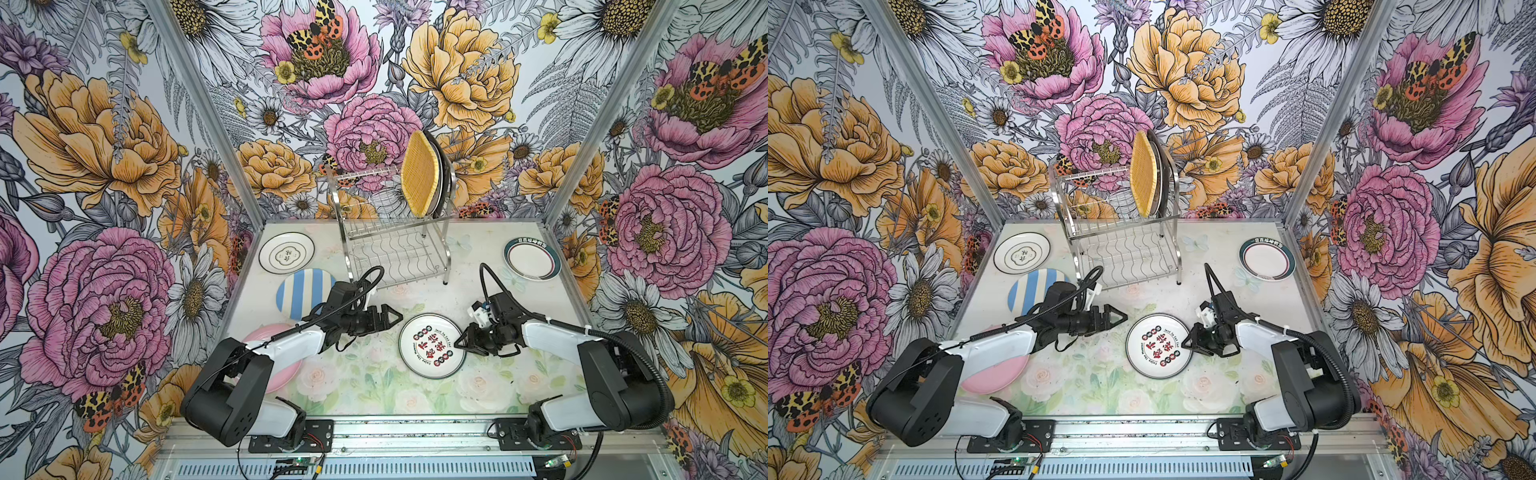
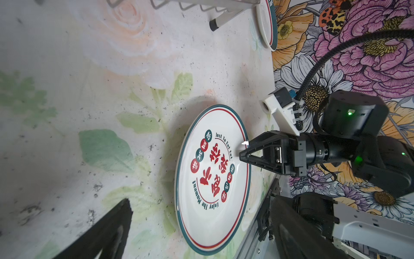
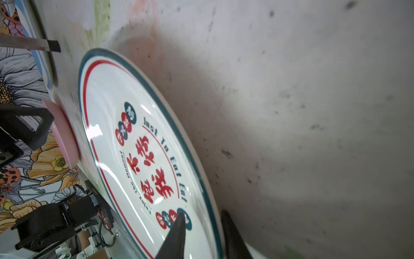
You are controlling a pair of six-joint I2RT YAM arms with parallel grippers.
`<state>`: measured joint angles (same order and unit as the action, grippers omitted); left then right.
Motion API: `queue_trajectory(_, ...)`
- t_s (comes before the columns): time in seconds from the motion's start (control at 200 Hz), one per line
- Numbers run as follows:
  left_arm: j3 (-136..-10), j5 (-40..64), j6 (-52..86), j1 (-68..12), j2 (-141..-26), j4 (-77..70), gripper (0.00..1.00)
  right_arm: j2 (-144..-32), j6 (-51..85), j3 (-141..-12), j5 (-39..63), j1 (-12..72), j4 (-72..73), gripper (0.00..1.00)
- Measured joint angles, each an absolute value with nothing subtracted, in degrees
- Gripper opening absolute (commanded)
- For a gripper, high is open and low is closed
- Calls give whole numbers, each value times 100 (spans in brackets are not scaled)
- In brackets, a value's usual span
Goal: Load plates into a dish rack
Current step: Pick up the plate from the center of the table.
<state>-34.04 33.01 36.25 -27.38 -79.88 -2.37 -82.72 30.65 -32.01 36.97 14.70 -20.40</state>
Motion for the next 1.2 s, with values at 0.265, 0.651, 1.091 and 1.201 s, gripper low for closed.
queue_trajectory(0.265,-3404,3304,3625,-2735,-7985,-239,97,-8346,2991,-3249,4112,1492,-1927,2)
queue_trajectory(0.651,-3308,3306,3627,-2729,-7942,-235,97,-8335,2945,-3295,4272,1507,-1839,0)
queue_trajectory(1.091,-3240,3441,3717,-2561,-7830,-237,96,-7870,3146,-3754,4237,1507,-2075,0)
queue_trajectory(1.201,-3221,3494,3769,-2558,-7830,-261,93,-7693,3253,-3931,4296,1540,-2075,0)
